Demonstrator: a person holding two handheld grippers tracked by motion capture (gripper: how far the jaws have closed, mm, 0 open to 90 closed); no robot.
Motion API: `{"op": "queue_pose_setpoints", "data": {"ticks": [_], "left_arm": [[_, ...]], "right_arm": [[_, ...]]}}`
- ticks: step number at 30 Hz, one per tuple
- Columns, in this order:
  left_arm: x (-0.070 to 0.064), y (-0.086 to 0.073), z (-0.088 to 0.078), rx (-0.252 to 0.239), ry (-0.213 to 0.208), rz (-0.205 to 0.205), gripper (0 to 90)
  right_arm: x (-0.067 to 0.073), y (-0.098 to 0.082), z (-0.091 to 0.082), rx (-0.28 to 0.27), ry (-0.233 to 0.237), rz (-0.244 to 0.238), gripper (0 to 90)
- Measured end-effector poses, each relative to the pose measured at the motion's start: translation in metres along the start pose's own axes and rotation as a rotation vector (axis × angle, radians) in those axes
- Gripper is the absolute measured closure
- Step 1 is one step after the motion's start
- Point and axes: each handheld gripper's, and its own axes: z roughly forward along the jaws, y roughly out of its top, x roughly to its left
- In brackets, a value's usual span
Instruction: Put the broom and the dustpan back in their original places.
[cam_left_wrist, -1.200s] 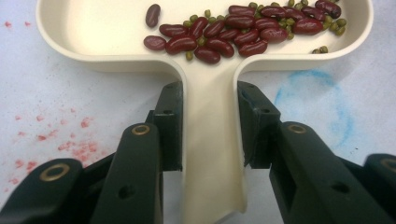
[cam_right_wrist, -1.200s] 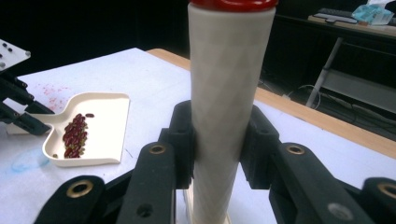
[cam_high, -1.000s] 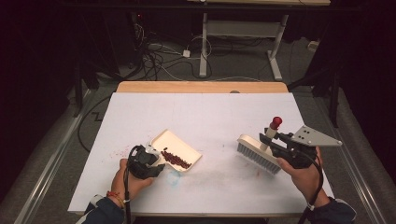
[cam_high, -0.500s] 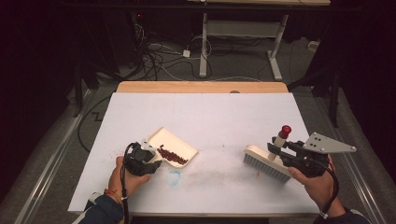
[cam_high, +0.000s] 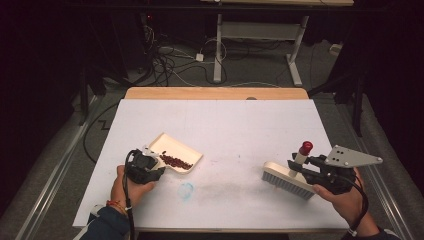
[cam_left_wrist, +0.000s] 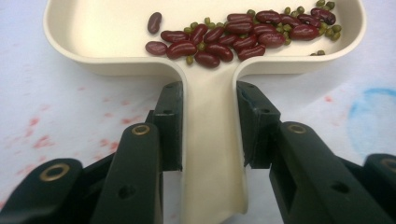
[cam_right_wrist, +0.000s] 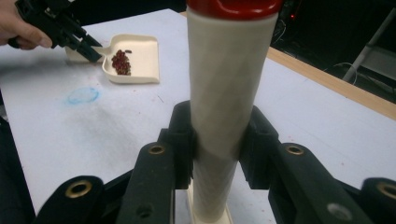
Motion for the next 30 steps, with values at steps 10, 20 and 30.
{"op": "queue_pose_setpoints", "data": {"ticks": [10, 20, 30], "left_arm": [[0.022, 0.003, 0.008, -0.013, 0.057, -0.13, 64.0], [0.02, 0.011, 0.02, -0.03, 0.082, -0.233, 63.1], [-0.004, 0.006, 0.015, -0.047, 0.039, -0.172, 51.5]], "right_arm": [[-0.005, 0.001, 0.003, 0.014, 0.043, 0.003, 69.6], [-0.01, 0.009, 0.019, 0.031, 0.115, -0.008, 69.6], [-0.033, 0.016, 0.036, 0.047, 0.055, -0.011, 66.6]]}}
